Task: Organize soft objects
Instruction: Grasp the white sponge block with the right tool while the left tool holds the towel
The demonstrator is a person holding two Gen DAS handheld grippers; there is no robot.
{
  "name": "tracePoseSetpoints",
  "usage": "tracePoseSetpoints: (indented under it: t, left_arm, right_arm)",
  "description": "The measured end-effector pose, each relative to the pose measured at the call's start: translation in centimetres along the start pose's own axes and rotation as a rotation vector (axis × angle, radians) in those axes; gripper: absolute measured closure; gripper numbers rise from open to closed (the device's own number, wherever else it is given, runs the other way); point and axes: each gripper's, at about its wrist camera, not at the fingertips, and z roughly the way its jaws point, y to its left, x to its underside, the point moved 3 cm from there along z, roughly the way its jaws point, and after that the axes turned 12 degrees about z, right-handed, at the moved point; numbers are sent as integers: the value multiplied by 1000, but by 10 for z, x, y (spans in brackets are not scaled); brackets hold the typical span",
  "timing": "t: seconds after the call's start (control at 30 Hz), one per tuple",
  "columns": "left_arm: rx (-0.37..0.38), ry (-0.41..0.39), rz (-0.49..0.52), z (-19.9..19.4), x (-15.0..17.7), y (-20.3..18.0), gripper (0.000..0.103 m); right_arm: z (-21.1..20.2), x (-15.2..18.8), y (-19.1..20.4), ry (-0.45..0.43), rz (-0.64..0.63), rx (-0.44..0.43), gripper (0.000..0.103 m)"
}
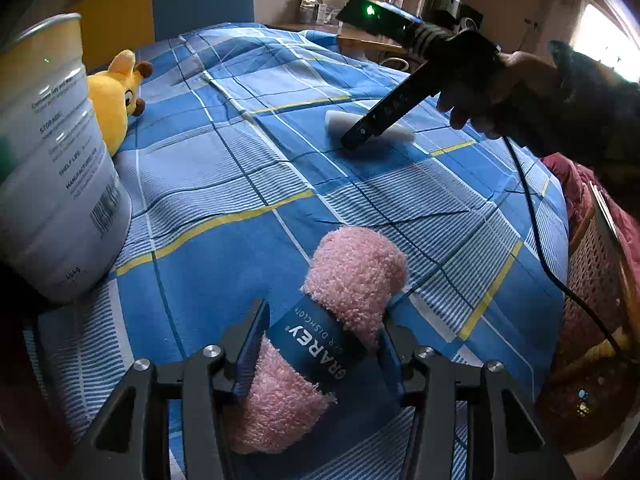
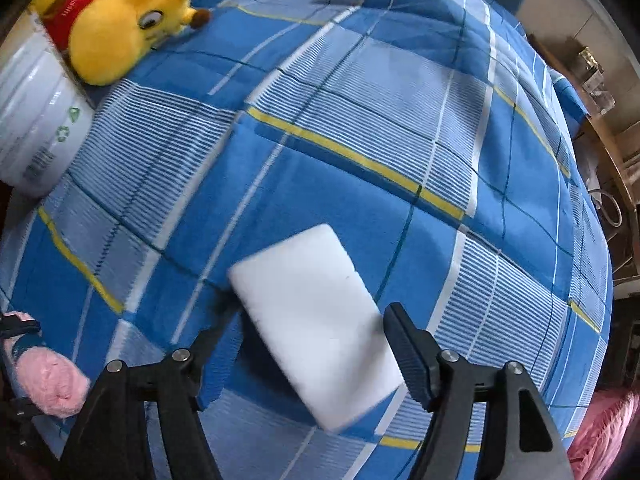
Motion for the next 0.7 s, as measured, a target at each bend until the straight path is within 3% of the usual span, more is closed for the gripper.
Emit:
tracePoseSetpoints:
  t: [0.27,0.4,0.5,0.7]
  left_arm:
    - [7,-7,-40,2,0,2,50]
    - [2,-8,-42,1,0,0,50]
    - [1,-7,-51,1,0,1,50]
    - [4,-5,-57,1,0,2,50]
  right_arm:
    - [1,1,-9,-10,34,-17,30]
    - [-26,12,-2,-38,16,-149,30]
    - [-31,11,-5,-44,2,-107,30]
    - [-12,9,-3,29,-68,-40,30]
